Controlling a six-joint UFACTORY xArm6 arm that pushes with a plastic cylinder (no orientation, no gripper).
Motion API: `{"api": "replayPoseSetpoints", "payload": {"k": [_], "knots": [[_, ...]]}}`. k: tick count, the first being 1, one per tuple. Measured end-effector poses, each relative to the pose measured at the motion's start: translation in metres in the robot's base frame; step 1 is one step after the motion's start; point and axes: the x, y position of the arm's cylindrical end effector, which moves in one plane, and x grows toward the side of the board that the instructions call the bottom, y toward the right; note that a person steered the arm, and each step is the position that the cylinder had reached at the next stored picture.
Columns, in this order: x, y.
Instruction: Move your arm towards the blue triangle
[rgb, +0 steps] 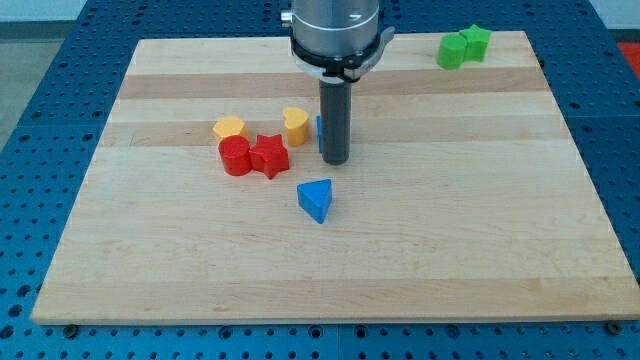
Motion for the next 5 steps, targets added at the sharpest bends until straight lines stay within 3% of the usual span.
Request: {"api": "replayPoseSetpoints", "payload": {"k": [2, 3, 4, 5], "knots": [[-0.014, 0.000], [0.004, 0.031], [0.072, 0.063], [0.145, 0.034]]}}
